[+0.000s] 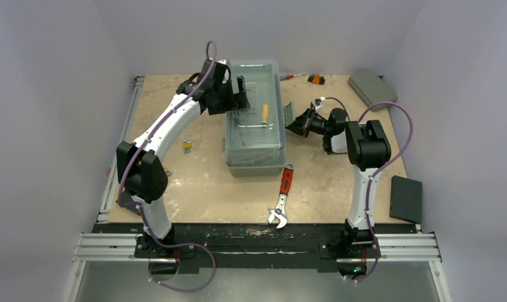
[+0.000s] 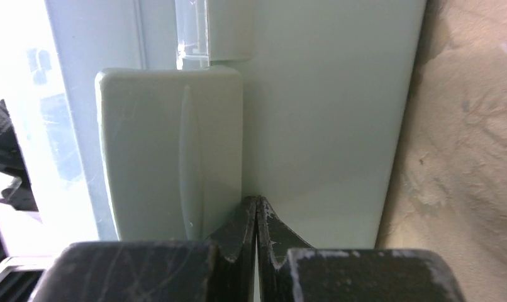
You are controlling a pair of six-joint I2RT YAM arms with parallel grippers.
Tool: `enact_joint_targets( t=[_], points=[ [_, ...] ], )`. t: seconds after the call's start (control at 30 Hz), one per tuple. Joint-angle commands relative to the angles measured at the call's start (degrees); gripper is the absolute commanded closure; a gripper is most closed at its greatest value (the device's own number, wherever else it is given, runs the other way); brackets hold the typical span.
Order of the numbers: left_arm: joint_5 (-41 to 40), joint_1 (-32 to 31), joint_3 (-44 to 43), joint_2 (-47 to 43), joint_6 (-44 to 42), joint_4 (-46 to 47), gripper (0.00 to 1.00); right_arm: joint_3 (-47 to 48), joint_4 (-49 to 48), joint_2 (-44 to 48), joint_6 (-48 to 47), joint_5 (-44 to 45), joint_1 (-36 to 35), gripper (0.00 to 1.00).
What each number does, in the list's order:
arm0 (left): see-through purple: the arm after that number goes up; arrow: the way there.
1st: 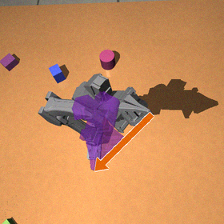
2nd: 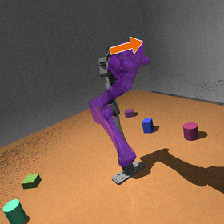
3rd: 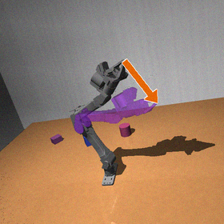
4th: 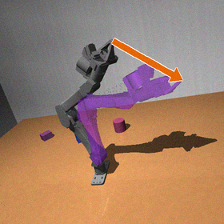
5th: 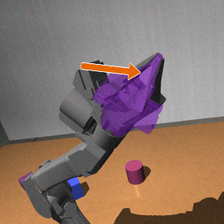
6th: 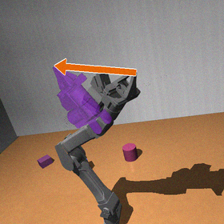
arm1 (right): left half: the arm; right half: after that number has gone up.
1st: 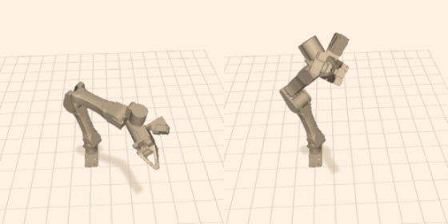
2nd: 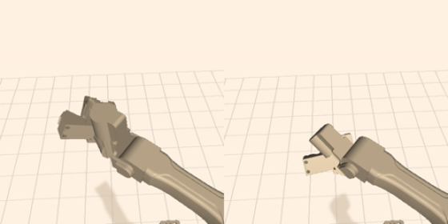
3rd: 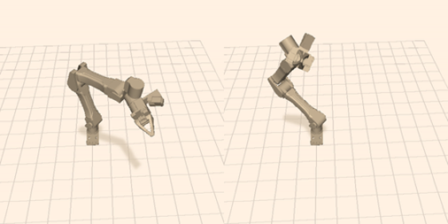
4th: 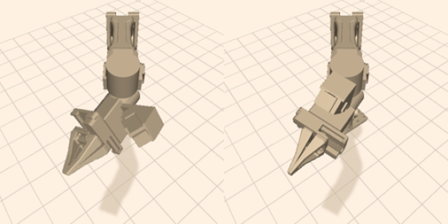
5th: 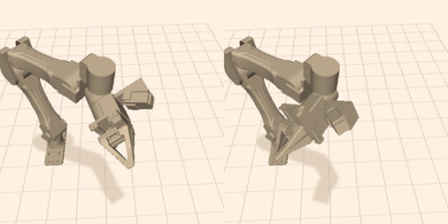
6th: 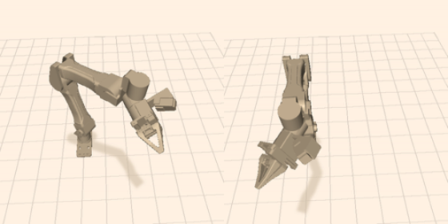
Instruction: Pack the tool kit
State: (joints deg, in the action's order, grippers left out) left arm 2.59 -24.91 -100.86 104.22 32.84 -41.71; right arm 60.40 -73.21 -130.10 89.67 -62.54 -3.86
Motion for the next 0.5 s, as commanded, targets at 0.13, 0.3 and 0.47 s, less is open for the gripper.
enact_joint_targets(
  t=[0.13, 0.3, 0.47],
  points=[
    [1.5, -0.2, -2.0, 3.4, -0.5, -0.7, 0.01, 14.3, 65.9, 15.1, -51.5, 20.6, -5.4, 1.0],
    [1.7, -0.2, -1.9, 4.1, -0.8, -0.7, 0.01, 19.9, 78.2, 15.8, -57.1, 31.2, -8.8, 1.0],
    [2.8, -0.3, -1.9, 5.2, -0.8, -0.4, 0.01, 26.2, 90.0, 14.9, -62.8, 42.9, -12.9, 1.0]
  ],
)
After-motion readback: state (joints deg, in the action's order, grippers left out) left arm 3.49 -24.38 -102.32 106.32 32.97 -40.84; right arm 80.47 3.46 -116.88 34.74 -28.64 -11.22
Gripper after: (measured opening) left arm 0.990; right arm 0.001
